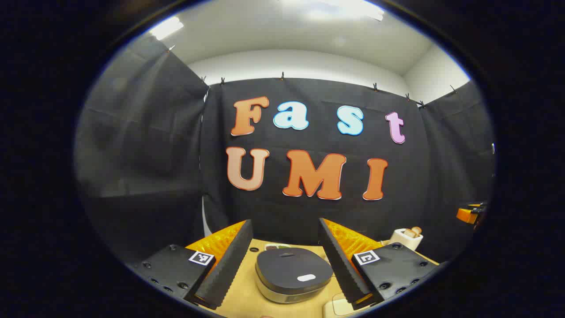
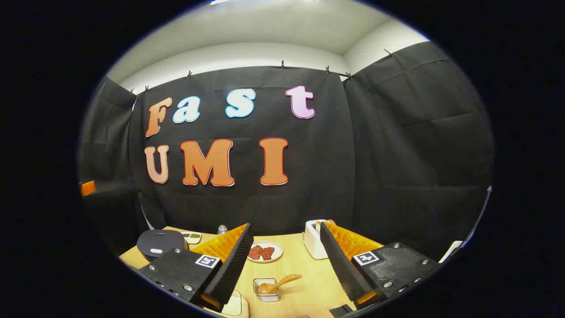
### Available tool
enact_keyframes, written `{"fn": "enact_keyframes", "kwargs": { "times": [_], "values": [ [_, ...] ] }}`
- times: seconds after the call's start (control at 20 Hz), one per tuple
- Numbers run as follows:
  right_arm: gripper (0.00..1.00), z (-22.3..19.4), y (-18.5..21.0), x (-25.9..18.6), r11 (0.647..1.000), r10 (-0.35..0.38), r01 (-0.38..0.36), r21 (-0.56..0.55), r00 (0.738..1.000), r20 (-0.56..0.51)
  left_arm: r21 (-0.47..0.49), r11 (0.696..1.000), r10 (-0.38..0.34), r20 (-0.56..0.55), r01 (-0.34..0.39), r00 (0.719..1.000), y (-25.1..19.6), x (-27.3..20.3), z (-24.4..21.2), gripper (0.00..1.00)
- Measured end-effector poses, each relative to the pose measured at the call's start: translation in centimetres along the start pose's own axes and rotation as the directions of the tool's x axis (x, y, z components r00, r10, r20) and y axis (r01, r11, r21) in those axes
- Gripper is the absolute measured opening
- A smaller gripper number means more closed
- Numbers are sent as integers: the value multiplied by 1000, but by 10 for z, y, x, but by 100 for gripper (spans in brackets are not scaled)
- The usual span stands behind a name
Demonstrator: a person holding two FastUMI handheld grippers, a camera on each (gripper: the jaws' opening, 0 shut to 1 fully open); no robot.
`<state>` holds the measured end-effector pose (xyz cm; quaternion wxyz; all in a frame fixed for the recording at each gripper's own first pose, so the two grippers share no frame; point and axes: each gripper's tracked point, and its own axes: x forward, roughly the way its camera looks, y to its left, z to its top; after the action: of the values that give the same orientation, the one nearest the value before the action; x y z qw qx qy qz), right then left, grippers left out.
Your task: Close the left gripper, press the button to open the rice cooker; take a wooden spoon from the chopstick holder with the right hand, scoop a spoonful of rice and pour it into the rice cooker, then put the wooden spoon back into the chopstick holder.
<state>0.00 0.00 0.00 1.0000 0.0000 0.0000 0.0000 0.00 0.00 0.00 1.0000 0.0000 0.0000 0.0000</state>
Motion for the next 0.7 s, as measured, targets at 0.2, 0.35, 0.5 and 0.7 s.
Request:
{"fn": "enact_keyframes", "kwargs": {
  "times": [0.2,0.35,0.5,0.7],
  "values": [
    [94,-2,4,-2,1000,19,-18,14,1000,-13,10,999,36,-14,-36,999,11,4,4,99],
    [94,-3,8,-4,999,32,-32,12,999,-20,64,995,71,10,-71,997,19,4,10,100],
    [94,-1,8,-4,999,31,-31,17,999,-16,34,998,42,19,-43,999,8,4,12,100],
    [94,-3,11,-4,999,41,-40,25,999,-25,34,999,21,8,-21,1000,5,6,12,99]
  ]
}}
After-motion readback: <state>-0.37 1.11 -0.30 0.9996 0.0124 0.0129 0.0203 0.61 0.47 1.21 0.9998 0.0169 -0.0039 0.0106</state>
